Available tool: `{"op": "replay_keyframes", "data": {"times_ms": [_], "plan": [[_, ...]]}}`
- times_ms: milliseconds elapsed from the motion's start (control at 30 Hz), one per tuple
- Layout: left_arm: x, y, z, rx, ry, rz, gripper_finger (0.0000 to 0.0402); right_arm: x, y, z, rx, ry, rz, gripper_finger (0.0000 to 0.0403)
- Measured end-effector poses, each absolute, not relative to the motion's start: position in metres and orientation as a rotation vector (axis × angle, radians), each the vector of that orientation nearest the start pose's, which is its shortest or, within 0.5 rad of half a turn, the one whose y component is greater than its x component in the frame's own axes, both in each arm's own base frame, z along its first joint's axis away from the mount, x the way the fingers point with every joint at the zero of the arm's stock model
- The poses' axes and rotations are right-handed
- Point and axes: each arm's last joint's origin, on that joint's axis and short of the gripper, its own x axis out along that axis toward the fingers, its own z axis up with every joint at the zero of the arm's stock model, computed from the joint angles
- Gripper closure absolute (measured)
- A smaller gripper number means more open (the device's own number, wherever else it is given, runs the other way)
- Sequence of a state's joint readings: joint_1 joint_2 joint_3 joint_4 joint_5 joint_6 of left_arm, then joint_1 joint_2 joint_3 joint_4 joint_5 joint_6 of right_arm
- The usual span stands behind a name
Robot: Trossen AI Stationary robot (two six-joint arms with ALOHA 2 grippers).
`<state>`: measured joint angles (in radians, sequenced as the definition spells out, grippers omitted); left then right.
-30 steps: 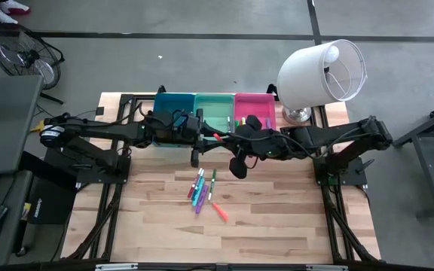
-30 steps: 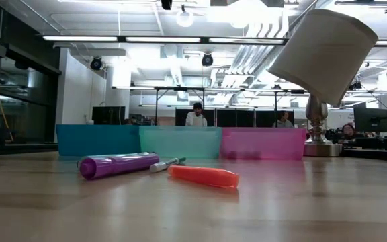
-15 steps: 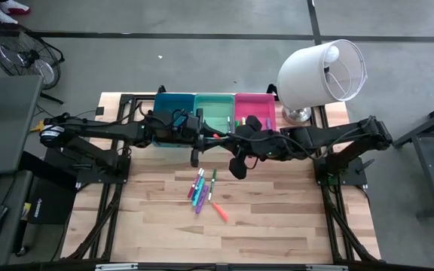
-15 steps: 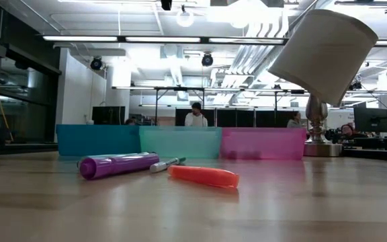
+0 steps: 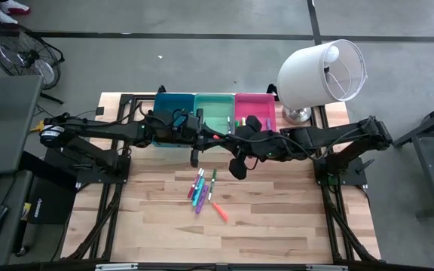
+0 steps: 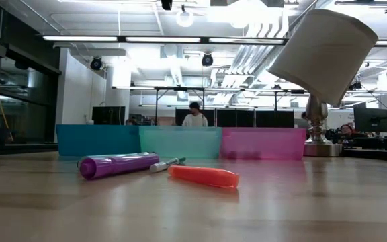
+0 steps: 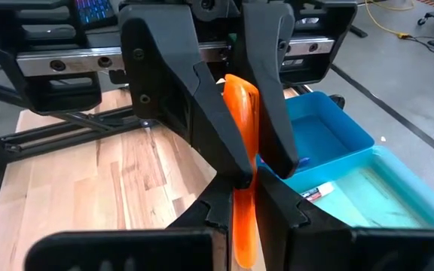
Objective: Pick & Place Markers
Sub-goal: Put the top orange pen into the blue bin
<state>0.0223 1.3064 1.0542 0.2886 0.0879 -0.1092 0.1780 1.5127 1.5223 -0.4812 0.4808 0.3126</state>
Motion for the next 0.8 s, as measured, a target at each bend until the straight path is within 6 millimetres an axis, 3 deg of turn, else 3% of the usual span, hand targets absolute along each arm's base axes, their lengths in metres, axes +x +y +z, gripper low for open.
{"op": "replay_keyframes", "data": {"times_ms": [400,800], "plan": [[0.2997,0.0066,0.3588,-0.106,-0.033,-0.067,0.0354,0.3295,0.0457,0.3868,0.155,0.399,-0.355,0.0377],[0.2997,0.0069,0.3586,-0.100,-0.032,-0.069,0.0354,0.3296,0.0453,0.3868,0.164,0.398,-0.356,0.0329]]}}
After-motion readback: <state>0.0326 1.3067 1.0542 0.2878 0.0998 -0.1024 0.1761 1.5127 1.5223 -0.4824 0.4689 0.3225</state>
